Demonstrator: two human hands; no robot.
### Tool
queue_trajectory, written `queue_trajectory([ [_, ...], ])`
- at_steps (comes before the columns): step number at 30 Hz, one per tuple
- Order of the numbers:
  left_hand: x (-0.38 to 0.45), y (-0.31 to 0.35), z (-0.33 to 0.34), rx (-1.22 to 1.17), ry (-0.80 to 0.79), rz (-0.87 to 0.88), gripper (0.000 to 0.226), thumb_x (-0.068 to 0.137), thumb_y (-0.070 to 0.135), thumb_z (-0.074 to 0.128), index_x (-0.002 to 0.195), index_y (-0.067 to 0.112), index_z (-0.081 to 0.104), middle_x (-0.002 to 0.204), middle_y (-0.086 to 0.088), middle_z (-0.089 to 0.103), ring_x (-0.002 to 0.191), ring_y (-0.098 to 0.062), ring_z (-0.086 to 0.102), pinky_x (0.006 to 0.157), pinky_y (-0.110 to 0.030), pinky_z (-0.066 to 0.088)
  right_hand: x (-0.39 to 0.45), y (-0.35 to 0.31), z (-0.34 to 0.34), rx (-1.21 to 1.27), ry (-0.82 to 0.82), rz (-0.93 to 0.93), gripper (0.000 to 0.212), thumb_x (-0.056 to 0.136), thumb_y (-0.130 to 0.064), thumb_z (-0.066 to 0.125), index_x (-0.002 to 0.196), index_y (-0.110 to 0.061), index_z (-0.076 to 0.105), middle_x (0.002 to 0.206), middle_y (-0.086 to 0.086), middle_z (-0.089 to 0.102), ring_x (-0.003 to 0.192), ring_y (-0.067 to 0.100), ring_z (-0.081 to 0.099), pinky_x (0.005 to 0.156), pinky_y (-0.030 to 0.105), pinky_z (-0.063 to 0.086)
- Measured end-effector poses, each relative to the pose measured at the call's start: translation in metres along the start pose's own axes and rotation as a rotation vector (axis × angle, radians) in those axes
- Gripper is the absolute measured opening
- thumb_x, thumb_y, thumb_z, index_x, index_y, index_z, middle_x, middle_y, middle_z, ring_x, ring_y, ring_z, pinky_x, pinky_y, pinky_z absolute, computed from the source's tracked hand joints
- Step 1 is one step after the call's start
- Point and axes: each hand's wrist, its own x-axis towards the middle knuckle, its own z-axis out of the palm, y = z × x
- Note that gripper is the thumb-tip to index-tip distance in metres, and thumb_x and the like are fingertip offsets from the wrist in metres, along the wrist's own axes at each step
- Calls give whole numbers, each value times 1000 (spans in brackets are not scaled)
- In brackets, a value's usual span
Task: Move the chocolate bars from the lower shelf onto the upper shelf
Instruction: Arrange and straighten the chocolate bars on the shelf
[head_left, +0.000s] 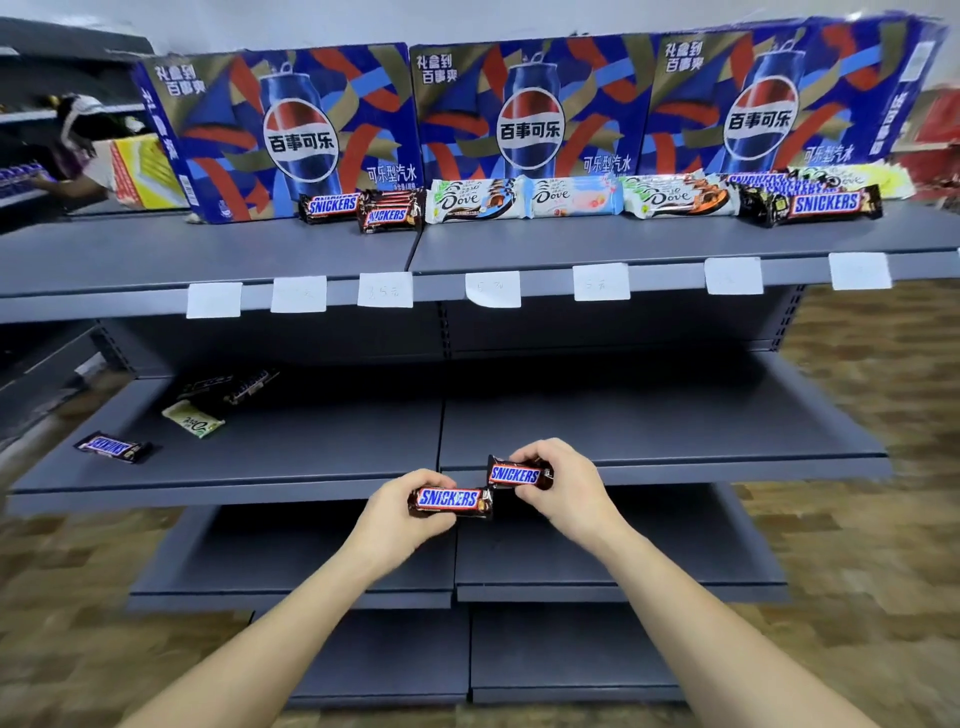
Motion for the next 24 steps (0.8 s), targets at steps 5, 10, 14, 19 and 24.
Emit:
queue_trajectory([
  [5, -3, 15, 6, 47, 4, 78, 27, 74, 18, 77, 92, 33, 67, 83, 7, 67, 61, -2, 53, 55, -18, 44, -1, 1, -10, 22, 12, -10, 34, 80, -10, 73, 104, -32, 65, 104, -18, 60, 97, -5, 56, 78, 5, 40],
  [10, -1, 24, 12, 112, -9, 110, 25, 72, 21, 75, 92, 31, 64, 83, 8, 66, 70, -8, 58, 64, -25, 47, -5, 0, -26, -2, 27, -36, 34, 80, -10, 72, 102, -35, 65, 103, -19, 60, 97, -4, 56, 79, 7, 41],
  [14, 3, 33, 14, 165, -10, 145, 28, 71, 23, 77, 91, 34, 62, 82, 10, 65, 71, -6, 59, 64, -24, 48, -4, -4, -41, -30, 61, -74, 34, 79, -11, 72, 100, -37, 64, 103, -19, 61, 99, 0, 56, 84, 16, 44],
  [19, 1, 42, 13, 235, 8, 252, 30, 70, 24, 81, 91, 38, 64, 94, 17, 61, 86, -4, 58, 74, -20, 45, -5, -8, -58, -67, 101, -122, 35, 78, -11, 71, 101, -38, 64, 101, -22, 61, 100, 2, 56, 87, 21, 47],
  [24, 0, 50, 11, 347, 85, 341, 29, 69, 29, 78, 91, 41, 63, 98, 24, 56, 96, -3, 53, 80, -25, 44, -10, -14, -69, -91, 119, -162, 36, 77, -12, 69, 101, -38, 65, 100, -22, 61, 100, 1, 56, 86, 25, 48],
])
